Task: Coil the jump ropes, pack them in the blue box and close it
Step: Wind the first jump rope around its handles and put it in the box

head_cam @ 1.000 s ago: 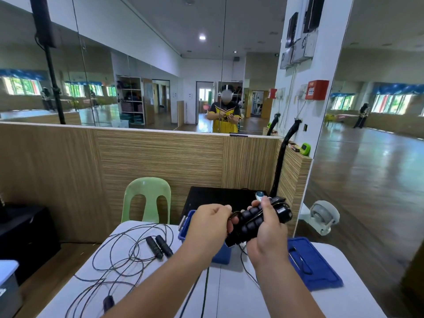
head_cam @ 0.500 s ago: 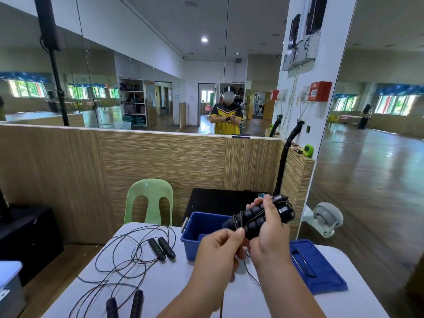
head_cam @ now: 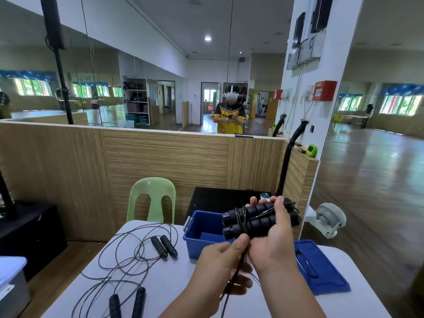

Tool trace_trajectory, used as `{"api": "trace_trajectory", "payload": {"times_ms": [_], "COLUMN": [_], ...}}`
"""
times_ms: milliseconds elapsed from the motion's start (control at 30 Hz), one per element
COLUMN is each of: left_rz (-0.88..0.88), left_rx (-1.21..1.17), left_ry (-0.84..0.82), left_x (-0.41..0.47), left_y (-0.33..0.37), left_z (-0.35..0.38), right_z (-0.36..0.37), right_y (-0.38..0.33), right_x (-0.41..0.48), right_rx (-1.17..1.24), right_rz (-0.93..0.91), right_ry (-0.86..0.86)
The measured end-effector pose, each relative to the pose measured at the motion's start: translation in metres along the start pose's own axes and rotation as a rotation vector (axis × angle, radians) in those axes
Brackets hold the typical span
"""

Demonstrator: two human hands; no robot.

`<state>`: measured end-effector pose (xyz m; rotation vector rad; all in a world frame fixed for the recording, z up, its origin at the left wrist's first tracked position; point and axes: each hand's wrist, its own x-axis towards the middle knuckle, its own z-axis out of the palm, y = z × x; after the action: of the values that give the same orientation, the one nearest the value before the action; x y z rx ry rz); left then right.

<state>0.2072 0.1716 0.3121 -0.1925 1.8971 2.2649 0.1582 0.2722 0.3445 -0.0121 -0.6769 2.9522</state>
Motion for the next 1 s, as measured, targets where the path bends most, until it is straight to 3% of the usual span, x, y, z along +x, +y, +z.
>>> {"api": "trace_trajectory", "payload": {"times_ms": [167,333,500,700,900,1000], "left_rz": [0.307,0.479,0.473,0.439,0.451,0.459], "left_rx": [0.159,0.215,0.246,0.128,0.045,0.043], "left_ry": [0.134,-0.023,-0.135,-0.150,-0.067,-0.051], "left_x": [0.012,0.018,0.022,0.029,0.037,0.041], "left_y": [0.007,0.023,0.036,0.030,0.032,0.036], "left_z": [-0.007,-0.017,-0.023,-0.021,-0.023,-0.025], "right_z": [0.001,0.003,0.002,-0.005,-0.018,-0.029], "right_y": [-0.005,-0.008,-0.009,-0.011,-0.006,0.004], "right_x": [-0.002,-0.008,-0.011,-0.015,-0.023,-0.025], "right_rx": [0.075,0.033,-0.088,-0.248,-0.621,-0.788], "right_rz": [0.017,0.100,0.150,0.213,0.400,0.398], "right_ry": [-0.017,-0.031,-0.033,-0.055,-0.146,-0.118]}}
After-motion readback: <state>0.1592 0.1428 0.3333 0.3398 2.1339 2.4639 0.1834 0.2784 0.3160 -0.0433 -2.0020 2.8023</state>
